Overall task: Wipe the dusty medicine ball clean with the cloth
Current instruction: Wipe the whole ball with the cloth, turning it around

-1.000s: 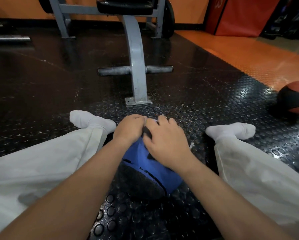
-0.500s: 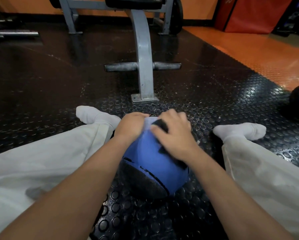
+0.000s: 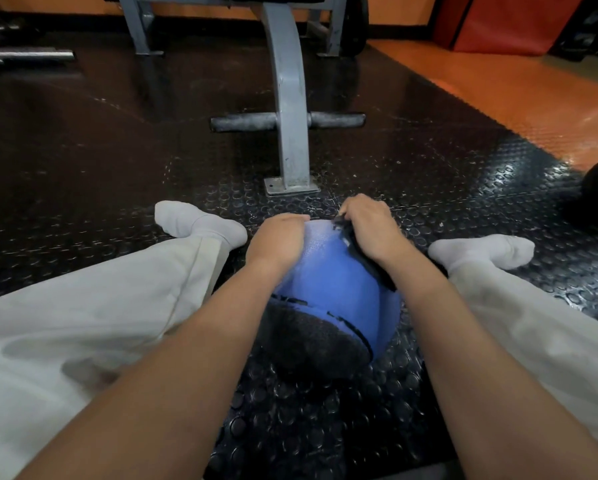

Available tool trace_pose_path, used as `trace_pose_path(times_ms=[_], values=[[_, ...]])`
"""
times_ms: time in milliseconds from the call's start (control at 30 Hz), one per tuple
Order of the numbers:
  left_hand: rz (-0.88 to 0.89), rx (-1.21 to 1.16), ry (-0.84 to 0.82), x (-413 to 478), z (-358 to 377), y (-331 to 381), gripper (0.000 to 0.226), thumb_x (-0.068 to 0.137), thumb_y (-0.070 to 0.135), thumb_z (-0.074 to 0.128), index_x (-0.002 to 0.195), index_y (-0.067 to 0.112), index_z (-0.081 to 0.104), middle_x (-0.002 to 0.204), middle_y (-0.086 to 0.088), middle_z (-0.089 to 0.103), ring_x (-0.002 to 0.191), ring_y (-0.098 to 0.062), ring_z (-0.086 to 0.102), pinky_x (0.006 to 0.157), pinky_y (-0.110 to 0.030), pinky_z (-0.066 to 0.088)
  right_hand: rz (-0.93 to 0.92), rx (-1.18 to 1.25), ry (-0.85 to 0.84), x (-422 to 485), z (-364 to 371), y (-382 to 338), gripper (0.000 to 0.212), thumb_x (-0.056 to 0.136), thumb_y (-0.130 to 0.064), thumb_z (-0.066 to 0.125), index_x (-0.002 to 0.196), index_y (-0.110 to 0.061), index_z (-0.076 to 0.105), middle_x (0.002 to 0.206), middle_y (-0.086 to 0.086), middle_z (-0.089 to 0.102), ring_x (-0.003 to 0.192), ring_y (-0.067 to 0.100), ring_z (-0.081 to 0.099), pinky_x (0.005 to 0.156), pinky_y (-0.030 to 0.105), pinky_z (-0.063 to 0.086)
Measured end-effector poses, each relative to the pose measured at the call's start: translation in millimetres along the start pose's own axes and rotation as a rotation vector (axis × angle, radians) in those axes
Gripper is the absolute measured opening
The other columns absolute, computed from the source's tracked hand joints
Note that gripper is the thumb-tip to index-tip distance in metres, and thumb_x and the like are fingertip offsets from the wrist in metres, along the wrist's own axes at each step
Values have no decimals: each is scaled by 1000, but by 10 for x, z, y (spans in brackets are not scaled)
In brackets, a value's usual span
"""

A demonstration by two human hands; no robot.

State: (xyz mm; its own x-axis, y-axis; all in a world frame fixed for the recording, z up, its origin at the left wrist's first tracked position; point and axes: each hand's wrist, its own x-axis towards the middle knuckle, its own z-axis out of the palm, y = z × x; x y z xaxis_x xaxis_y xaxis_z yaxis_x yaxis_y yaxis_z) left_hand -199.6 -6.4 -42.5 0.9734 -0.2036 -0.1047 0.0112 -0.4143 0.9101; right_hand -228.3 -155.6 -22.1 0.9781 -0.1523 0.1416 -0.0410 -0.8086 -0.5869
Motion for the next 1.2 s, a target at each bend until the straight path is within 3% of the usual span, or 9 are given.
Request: trace_pose_path(times_ms=[133, 267, 367, 533, 667, 800, 900, 1067, 1200], values=[[93, 146, -44, 62, 57, 23, 28, 94, 12, 45, 71, 25, 54, 109, -10, 68, 98, -24, 60, 74, -29, 36, -298, -233, 80, -479, 150, -424, 34, 89, -32, 20, 77, -19, 49, 89, -8, 39, 89, 16, 32, 81, 37, 23], [105, 91, -97, 64, 94, -20, 26, 96, 16, 43, 90, 31, 63, 119, 0, 67, 106, -14, 59, 89, -27, 42, -382, -65, 30, -570, 1, -270, 50, 76, -42, 11, 77, -21, 56, 91, -5, 50, 93, 15, 34, 84, 33, 23], [54, -35, -28, 10, 115, -13, 32, 100, 21, 37, 95, 39, 63, 122, 13, 63, 111, -8, 55, 100, -29, 40, -173, 115, 34, -302, -83, 114, 67, 74, -33, 11, 91, 1, 67, 101, 20, 61, 99, 30, 50, 85, 34, 34], [-7, -51, 26, -26, 96, 27, 33, 98, 21, 38, 100, 37, 66, 124, 14, 62, 112, -9, 54, 101, -31, 39, 140, 303, 2, 2, -93, 537, 35, 88, -14, 33, 85, 8, 59, 93, 22, 61, 90, 33, 52, 79, 37, 36], [-50, -64, 33, 53, 26, 5, 32, 97, 21, 44, 109, 26, 73, 119, 15, 65, 103, -7, 57, 93, -28, 43, -1, 280, 71, -228, -53, 168, 17, 76, -28, 33, 75, -21, 49, 75, -9, 49, 84, 18, 42, 79, 38, 35], [-79, -99, -44, 72, -36, 15, 36, 96, 17, 42, 110, 21, 74, 112, 10, 70, 103, -9, 63, 88, -23, 48, -366, -27, 34, -509, -42, -124, 18, 79, -28, 32, 85, -19, 46, 87, -9, 45, 87, 13, 30, 78, 33, 23], [17, -29, -86, 34, -44, 41, 39, 97, 12, 37, 114, 16, 72, 116, 12, 65, 106, -5, 58, 81, -6, 42, -459, 104, -16, -432, -63, 3, 18, 76, -35, 32, 78, -25, 47, 85, -7, 49, 87, 16, 37, 80, 32, 28], [49, 36, -60, 59, 83, 78, 35, 99, 15, 37, 107, 26, 70, 125, 8, 64, 113, -8, 55, 103, -26, 39, -1, 635, -5, -128, -119, 354, 6, 64, -21, 42, 65, -15, 44, 71, 2, 44, 64, 7, 40, 66, 26, 33], [56, 294, -52, 199, 158, 142, 33, 97, 13, 44, 120, 17, 68, 130, -4, 63, 113, -20, 58, 91, -25, 41, 37, 378, 37, -152, -151, 235, 13, 73, -25, 42, 66, -15, 45, 70, -2, 48, 77, 18, 45, 74, 38, 37]])
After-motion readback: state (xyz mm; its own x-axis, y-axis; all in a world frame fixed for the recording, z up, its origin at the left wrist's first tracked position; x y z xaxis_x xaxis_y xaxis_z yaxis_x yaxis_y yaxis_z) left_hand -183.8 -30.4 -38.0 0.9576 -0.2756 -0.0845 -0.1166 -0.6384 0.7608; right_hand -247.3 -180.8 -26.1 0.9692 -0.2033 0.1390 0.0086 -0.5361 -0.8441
